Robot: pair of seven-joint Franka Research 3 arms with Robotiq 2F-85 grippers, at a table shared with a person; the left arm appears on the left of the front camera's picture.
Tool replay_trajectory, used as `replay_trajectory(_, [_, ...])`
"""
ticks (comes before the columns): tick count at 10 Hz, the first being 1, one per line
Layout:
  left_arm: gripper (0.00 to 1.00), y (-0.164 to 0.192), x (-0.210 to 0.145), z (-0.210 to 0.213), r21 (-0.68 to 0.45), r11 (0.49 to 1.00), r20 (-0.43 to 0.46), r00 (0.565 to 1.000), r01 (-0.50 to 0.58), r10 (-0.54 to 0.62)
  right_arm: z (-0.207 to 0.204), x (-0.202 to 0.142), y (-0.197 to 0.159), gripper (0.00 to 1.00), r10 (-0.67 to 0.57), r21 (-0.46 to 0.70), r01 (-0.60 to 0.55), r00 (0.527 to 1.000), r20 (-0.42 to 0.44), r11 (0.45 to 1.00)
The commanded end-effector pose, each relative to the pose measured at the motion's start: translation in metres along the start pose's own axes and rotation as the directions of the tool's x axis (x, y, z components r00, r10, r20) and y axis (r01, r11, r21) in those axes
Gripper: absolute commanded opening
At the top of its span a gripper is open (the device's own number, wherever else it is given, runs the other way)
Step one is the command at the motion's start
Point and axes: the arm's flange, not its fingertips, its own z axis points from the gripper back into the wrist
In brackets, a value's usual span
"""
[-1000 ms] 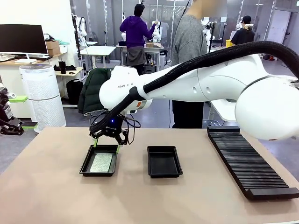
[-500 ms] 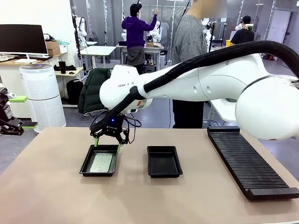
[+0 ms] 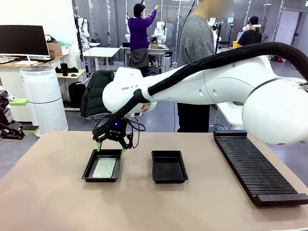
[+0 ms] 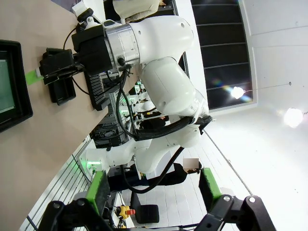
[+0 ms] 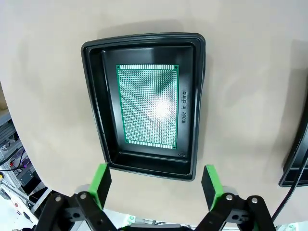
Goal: Inspect and transfer BCBs to ESD trays.
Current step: Pick up the ESD tray and place it on the left side of the table.
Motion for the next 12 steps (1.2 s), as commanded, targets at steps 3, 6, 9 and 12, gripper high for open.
replay_trajectory(3, [1.0,-0.001,-0.001,0.001,0.0,1.0,0.003,1.0,0.003,-0.003,0.0,-0.001,0.0,1.0,0.006,0.003,-0.006,1.0,-0.002,1.0])
replay_trajectory(6, [1.0,0.0,0.0,0.0,0.0,1.0,0.0,1.0,0.0,0.0,0.0,-0.001,0.0,1.0,0.006,0.003,-0.006,1.0,-0.002,1.0])
replay_trajectory(9, [1.0,-0.023,0.03,-0.011,0.151,0.987,-0.078,0.996,0.046,-0.035,0.019,-0.025,-0.02,1.0,-0.027,0.072,0.025,0.999,0.027,0.997])
replay_trajectory(12, [1.0,-0.048,0.05,-0.017,0.322,0.944,-0.022,0.997,0.076,-0.073,0.041,-0.045,-0.042,1.0,-0.014,0.177,0.007,0.999,0.04,0.984])
